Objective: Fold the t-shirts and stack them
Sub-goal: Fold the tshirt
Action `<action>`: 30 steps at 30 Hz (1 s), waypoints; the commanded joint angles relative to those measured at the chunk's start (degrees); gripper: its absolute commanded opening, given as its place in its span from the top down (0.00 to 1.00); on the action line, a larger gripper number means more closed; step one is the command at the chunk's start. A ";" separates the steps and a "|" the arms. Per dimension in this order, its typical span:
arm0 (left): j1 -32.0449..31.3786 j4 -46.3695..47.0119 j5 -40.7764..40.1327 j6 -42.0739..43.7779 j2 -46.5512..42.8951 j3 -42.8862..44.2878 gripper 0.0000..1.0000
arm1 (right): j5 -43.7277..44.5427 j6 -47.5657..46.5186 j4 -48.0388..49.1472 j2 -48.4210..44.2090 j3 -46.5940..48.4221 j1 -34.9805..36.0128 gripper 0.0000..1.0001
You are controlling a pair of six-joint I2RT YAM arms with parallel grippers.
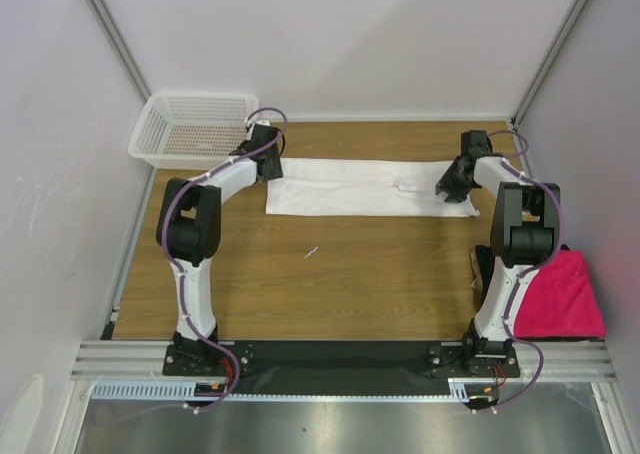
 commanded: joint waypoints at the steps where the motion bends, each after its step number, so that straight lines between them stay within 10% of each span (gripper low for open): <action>1: -1.32 0.28 -1.33 2.67 -7.41 3.70 0.47 | -1.88 2.26 0.96 -0.43 2.94 -0.40 0.57; 13: -8.53 -1.04 2.44 1.18 -11.72 2.47 0.16 | -6.55 16.41 13.70 -0.52 -2.15 -0.31 0.29; 30: -11.96 -0.25 12.29 -2.87 -5.66 -2.01 0.15 | -4.61 19.76 18.10 0.79 -2.60 0.31 0.35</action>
